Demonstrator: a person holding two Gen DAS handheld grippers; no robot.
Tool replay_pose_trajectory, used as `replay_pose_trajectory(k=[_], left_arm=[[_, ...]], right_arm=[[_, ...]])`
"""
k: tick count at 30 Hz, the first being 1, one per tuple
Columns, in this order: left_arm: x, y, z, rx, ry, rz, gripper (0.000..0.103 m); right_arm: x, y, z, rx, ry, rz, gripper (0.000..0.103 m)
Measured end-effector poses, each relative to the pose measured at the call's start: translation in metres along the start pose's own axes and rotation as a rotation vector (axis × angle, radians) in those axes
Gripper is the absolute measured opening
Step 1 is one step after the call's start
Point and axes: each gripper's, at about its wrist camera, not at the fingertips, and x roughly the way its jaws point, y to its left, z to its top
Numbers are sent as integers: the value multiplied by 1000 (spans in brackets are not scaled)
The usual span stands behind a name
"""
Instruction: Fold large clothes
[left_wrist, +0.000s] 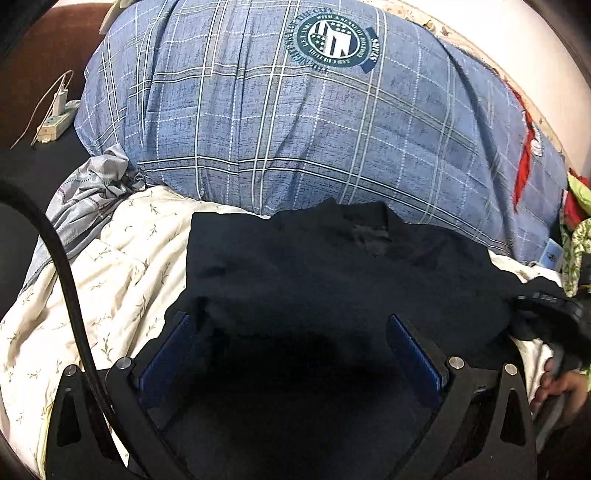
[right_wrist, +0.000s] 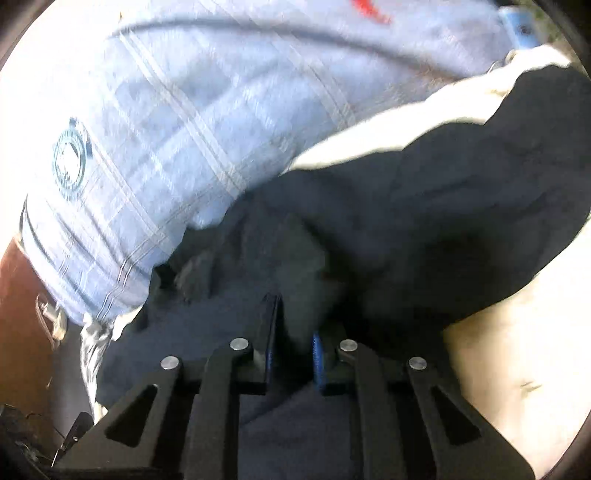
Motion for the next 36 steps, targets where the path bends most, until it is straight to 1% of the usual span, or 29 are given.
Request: replay_pose_trajectory(k=[1,2,5,6,7,8,9,10,11,12,13,14,16,18,19,20,21,22,23,25,29,32,33,35,36], left_arm=[[3,0,1,-1,3,6,102],[6,0,1,0,12,14,102],[15,-1,1,4,43,35,102],[16,-1,0,8,47,51,102],[16,-1,0,11,45,58,102],[15,-1,0,15,41,62,102],[14,-1,0,16,40,65,102],[14,-1,0,14,39,68,102],[14,-1,1,10,40,67,102],[14,0,1,4,40,66,102],[14,0,2,0,42,67,102],[15,0,2,-1,46,71,102],[14,-1,4,3,56,83,102],[12,-2,5,6,56,95,102],[12,-2,5,2,56,103,102],[11,-1,5,-1,58,106,102],[12,-1,6,-7,64,108,102],[12,-1,7,-13,71,111,102],[13,0,7,-17,76,111,102],[13,0,7,-17,82,104,102],[13,0,6,-13,82,109,102],[15,1,6,-13,82,119,102],[19,1,6,-15,84,124,102],[26,1,6,-15,99,132,102],[30,0,6,-11,113,141,102]], right_arm=[[-2,-4,4,-18,-12,-39,16],[2,-9,6,-26,2,-80,16],[25,-32,1,11,81,-112,16],[26,-37,-1,24,87,-99,16],[19,-40,-2,46,81,-46,17],[14,-41,-3,60,79,-12,18],[7,-40,-3,76,77,31,29],[-1,-37,-4,90,70,82,50],[-7,-32,-6,92,60,131,63],[-7,-26,-8,90,62,152,83],[-4,-20,-11,84,77,158,84],[4,-14,-14,77,103,146,84],[24,-8,-16,74,156,95,84],[40,-6,-18,90,177,102,84],[45,-5,-19,82,178,102,81],[48,-2,-18,69,170,107,75],[51,-2,-18,60,170,118,56],[54,-1,-18,62,180,143,33],[56,-2,-19,82,184,171,32],[50,-2,-17,74,165,167,25],[19,-9,-7,57,57,136,24],[-1,-21,5,35,-6,47,24],[-1,-26,8,31,-10,25,24],[14,-35,9,26,56,7,24],[23,-36,7,11,88,-13,27]])
